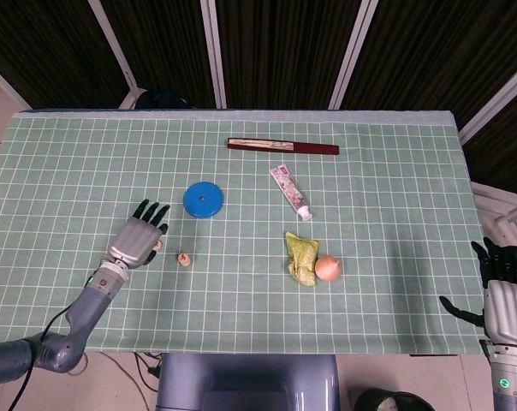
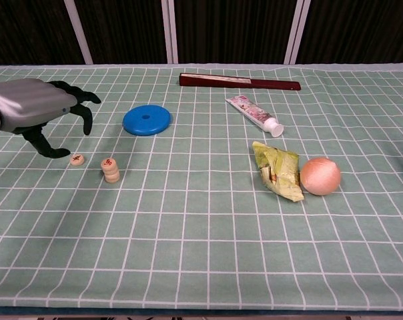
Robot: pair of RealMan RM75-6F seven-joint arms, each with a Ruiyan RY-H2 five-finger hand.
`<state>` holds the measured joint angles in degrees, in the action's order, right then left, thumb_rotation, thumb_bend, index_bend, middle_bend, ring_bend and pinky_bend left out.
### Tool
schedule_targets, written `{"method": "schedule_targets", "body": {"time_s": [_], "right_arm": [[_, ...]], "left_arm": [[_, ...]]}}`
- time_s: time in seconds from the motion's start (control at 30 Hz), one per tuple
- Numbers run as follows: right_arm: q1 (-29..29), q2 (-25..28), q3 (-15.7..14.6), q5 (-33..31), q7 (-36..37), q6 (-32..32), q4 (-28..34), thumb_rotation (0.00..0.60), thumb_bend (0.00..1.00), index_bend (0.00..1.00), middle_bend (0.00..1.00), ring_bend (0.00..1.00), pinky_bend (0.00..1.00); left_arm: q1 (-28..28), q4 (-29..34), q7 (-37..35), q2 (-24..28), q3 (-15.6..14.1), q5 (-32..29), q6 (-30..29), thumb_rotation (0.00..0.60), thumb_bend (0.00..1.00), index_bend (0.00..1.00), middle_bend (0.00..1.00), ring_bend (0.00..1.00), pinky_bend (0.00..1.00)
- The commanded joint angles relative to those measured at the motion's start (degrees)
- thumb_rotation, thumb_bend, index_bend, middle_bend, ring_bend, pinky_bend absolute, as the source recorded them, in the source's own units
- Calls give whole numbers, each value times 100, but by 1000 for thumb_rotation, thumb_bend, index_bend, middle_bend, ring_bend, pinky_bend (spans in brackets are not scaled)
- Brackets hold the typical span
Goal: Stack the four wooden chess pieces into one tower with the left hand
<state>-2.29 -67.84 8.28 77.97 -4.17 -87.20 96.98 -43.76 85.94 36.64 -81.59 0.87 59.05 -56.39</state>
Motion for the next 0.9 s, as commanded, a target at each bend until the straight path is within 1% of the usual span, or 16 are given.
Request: {"method": "schedule_targets", "body": {"time_s": [0.03,0.2,0.33,0.63,0.9], "right_arm": [[-2,-1,-1,-3,-2,6,2,600,233,81,13,0,0],[-2,-3,-1,-14,-8,13,10,600,233,81,13,0,0],[-1,-4,1,-26,-16,16,12,600,233,80,13,0,0],[-4,7,2,-29,-2,26,15,600,233,81,13,0,0],[-3,11,4,-30,9,27,15,600,233,81,13,0,0]], "left_arm": [[83,-381,-275,-62,-7,-62,183,600,288,382,31,0,0],[106,-931,-601,-274,8,-40,428,600,288,391,31,0,0],[102,-1219,-780,-446,26,96,516,600,288,394,31,0,0],[109,-1387,-787,-638,5,296,558,600,288,405,32,0,0],[102,-1475,-680,-774,41,336,566,600,294,466,34,0,0]]}}
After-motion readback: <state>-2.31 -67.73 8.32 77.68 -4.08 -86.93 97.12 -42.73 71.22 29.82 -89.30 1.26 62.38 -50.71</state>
